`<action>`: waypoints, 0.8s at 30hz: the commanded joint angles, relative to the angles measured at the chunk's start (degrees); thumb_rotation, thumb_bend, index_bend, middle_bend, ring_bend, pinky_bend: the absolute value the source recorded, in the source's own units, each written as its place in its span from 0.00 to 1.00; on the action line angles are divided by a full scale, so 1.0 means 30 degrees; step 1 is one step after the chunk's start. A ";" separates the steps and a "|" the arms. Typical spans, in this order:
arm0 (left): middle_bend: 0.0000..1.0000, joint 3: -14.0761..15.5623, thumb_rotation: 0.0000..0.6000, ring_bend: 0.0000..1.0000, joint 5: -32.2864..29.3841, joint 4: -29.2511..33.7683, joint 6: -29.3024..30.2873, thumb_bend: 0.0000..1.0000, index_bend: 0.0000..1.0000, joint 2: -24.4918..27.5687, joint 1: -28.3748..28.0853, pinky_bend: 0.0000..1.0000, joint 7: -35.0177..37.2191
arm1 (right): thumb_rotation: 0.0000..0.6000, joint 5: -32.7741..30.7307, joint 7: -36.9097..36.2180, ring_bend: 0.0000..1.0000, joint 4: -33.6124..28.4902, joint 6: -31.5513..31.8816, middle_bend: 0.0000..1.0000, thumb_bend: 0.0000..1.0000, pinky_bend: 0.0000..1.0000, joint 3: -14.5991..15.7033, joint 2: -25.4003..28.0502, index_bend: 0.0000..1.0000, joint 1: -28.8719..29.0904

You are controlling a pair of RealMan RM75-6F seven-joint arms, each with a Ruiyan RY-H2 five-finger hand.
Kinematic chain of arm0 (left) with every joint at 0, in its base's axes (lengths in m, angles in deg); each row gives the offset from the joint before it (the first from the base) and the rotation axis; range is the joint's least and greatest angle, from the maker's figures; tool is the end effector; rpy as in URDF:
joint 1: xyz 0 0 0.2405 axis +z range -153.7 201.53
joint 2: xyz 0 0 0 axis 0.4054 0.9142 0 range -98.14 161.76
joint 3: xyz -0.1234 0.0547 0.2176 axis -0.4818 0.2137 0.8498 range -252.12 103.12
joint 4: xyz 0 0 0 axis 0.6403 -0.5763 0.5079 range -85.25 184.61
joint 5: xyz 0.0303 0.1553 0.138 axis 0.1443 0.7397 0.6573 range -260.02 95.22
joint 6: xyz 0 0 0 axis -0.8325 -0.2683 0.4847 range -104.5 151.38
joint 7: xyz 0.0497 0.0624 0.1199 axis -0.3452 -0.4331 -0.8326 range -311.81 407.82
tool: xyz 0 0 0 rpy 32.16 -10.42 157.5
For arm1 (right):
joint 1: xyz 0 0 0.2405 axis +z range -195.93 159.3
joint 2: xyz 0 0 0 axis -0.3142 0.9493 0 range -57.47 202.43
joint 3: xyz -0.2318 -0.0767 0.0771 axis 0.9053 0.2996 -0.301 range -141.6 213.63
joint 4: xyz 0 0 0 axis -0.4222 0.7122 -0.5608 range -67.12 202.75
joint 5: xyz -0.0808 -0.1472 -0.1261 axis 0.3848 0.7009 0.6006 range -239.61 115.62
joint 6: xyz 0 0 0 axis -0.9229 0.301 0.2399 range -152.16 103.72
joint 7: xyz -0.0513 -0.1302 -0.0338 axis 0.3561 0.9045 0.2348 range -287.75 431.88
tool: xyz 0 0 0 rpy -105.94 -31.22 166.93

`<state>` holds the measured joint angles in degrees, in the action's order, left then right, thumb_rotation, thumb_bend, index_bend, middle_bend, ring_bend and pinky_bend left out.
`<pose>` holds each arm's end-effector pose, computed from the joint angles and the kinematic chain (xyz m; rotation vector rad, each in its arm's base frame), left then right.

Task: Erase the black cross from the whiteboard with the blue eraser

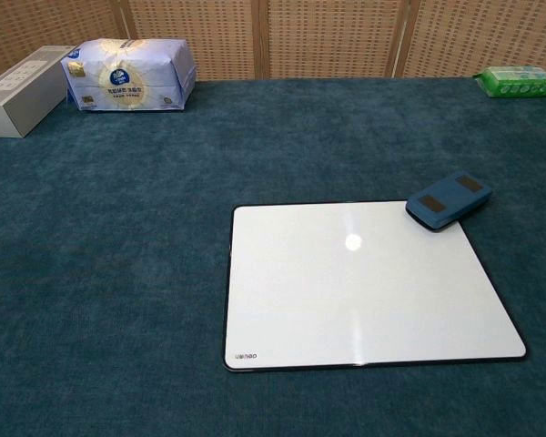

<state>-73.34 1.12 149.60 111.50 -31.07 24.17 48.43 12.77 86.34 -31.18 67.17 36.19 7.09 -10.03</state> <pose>-0.3089 0.1373 0.1543 -1.2647 -1.0758 -0.8853 -0.3017 -0.1836 0.1581 1.2756 -0.8394 0.7657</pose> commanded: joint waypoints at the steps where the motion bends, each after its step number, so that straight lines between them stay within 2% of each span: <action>1: 0.28 -0.0059 1.00 0.20 0.0524 -0.0333 0.0426 0.49 0.31 -0.0351 0.0168 0.06 0.0286 | 1.00 0.0167 -0.0223 0.00 0.0076 -0.0128 0.05 0.08 0.00 0.0158 -0.0089 0.25 -0.0344; 11: 0.28 -0.0228 1.00 0.20 0.1330 0.0042 0.1122 0.49 0.31 -0.0374 0.0300 0.06 -0.0121 | 1.00 0.1024 -0.0636 0.00 0.0217 -0.0570 0.05 0.08 0.00 -0.0121 -0.0140 0.25 -0.0577; 24: 0.28 -0.0604 1.00 0.20 0.0847 0.0306 0.0707 0.49 0.31 -0.0368 0.0132 0.06 -0.0397 | 1.00 0.0953 -0.0768 0.00 0.0438 -0.1405 0.04 0.08 0.00 -0.0565 -0.0378 0.25 -0.0729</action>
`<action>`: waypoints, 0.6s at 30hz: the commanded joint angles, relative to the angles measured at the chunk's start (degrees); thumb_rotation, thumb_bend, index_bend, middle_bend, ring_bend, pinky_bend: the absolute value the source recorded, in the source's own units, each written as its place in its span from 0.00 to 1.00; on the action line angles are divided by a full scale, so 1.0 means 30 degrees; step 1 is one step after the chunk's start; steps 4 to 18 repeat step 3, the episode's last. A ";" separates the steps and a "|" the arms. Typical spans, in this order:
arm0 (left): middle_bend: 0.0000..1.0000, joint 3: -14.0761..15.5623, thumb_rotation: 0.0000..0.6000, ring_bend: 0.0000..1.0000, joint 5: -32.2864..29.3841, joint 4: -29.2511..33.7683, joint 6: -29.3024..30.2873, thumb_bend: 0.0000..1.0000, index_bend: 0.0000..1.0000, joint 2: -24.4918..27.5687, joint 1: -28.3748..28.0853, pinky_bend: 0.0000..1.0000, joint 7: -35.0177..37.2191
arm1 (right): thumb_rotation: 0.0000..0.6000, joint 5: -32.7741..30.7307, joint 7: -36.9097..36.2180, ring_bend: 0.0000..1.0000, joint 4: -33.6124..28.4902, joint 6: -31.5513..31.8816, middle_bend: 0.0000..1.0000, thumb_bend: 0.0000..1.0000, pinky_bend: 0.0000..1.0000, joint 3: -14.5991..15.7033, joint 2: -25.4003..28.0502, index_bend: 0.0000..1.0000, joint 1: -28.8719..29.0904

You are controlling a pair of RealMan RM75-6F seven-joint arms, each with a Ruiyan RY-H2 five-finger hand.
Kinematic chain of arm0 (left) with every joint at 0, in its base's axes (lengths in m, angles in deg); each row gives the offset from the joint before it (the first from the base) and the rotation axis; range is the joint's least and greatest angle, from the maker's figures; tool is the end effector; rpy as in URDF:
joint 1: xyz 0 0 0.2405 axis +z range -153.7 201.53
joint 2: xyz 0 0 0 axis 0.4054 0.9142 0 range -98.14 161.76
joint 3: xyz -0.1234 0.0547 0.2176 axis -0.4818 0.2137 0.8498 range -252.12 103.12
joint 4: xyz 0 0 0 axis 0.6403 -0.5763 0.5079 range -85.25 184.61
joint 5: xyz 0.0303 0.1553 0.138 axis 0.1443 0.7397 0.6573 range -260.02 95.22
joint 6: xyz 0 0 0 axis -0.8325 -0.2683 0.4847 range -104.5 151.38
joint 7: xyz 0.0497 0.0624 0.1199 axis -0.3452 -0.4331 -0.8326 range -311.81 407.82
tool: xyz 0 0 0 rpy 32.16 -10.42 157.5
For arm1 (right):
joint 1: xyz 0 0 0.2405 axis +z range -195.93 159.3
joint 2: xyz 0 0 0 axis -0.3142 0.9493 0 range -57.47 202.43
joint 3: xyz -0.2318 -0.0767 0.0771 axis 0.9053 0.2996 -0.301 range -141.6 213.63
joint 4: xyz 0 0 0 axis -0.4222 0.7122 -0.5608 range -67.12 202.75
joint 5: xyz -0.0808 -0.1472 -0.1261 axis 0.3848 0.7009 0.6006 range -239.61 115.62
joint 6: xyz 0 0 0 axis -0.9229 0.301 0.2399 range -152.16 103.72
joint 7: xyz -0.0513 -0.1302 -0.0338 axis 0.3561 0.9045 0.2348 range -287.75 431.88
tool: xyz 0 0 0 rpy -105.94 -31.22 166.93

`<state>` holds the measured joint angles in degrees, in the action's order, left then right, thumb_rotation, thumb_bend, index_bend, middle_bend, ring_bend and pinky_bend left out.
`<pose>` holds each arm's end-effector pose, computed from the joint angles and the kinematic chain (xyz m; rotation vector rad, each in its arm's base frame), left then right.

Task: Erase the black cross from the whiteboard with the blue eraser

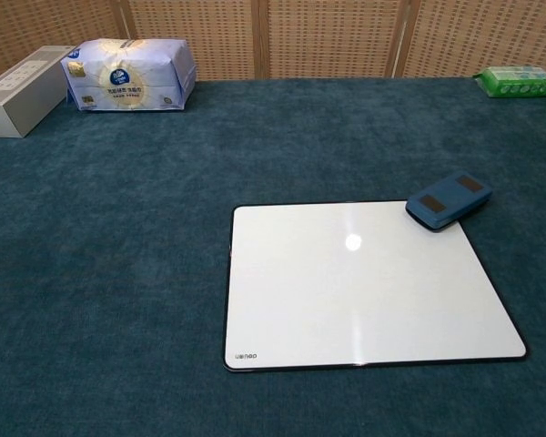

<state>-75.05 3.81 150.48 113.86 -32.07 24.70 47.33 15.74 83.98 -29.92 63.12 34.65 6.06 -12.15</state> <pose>-0.2956 0.1416 0.1555 -1.2569 -1.0208 -0.9599 -0.3044 -0.1794 0.1460 1.3125 -0.8971 0.7861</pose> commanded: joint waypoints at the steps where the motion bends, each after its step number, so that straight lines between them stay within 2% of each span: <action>1: 0.28 -0.0057 1.00 0.20 -0.0090 0.0020 -0.0164 0.49 0.31 -0.0045 -0.0085 0.06 -0.0052 | 1.00 -0.0060 0.0020 0.00 0.0019 -0.0085 0.04 0.08 0.00 -0.0097 -0.0050 0.25 -0.0036; 18: 0.28 -0.0108 1.00 0.20 -0.0191 0.0008 -0.0336 0.49 0.31 -0.0067 -0.0168 0.06 -0.0085 | 1.00 -0.0124 0.0034 0.00 0.0025 -0.0125 0.04 0.08 0.00 -0.0198 -0.0091 0.25 -0.0070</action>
